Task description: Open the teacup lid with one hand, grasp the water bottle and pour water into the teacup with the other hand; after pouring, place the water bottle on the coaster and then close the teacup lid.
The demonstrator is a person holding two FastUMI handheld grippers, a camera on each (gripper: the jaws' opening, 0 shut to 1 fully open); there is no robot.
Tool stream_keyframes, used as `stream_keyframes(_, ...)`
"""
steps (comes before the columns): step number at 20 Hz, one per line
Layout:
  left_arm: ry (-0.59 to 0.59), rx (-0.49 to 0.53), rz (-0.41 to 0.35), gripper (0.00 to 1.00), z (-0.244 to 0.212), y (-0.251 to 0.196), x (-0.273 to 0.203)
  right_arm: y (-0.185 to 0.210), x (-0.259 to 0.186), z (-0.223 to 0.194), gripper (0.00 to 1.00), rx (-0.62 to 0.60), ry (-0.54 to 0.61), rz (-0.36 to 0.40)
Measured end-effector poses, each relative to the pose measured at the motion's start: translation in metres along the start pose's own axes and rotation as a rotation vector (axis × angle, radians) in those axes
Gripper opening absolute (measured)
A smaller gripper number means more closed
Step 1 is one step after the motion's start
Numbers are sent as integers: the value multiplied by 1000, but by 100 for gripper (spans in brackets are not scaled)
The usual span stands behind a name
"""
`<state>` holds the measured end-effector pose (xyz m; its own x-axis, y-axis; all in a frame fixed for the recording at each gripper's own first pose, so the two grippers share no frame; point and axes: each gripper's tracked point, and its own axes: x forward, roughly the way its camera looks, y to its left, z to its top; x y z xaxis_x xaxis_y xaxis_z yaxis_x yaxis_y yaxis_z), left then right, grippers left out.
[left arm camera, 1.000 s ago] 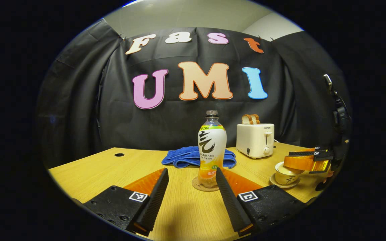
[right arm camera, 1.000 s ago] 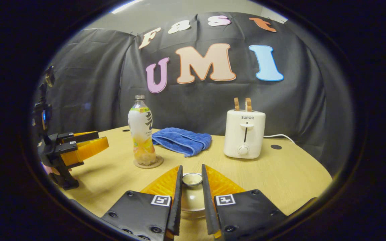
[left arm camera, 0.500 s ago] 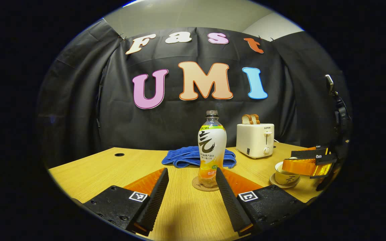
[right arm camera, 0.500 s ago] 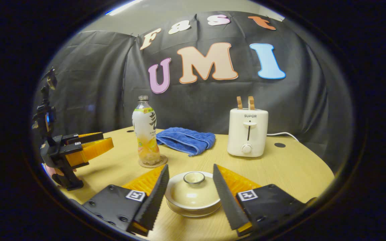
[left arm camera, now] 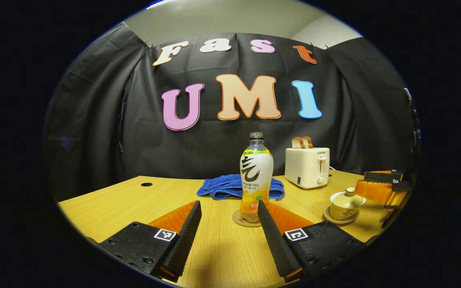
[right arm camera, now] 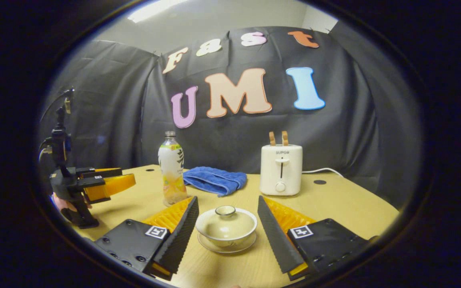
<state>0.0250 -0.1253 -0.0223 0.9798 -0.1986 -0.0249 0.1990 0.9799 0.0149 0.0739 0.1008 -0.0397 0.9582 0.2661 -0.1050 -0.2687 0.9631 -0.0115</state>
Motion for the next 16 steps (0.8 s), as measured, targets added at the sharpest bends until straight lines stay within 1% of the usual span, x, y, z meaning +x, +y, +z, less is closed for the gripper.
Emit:
stream_keyframes(3, 1, 1, 14, 82, 0, 3, -5, -12, -6, -2, 96, 1, -2, -45)
stream_keyframes(6, 0, 1, 38, 82, 0, 9, -10, -32, -18, 0, 93, -1, -6, -137)
stream_keyframes(9, 2, 2, 82, 82, 0, 18, -17, -46, -26, 1, 92, -2, -9, -205)
stream_keyframes(13, 3, 4, 134, 82, -1, 28, -24, -57, -33, 1, 92, -3, -11, -265)
stream_keyframes(15, 3, 3, 130, 82, -1, 26, -24, -62, -35, 1, 92, -3, -13, -294)
stream_keyframes(16, 2, 3, 123, 82, 0, 25, -24, -65, -36, 1, 95, -3, -13, -307)
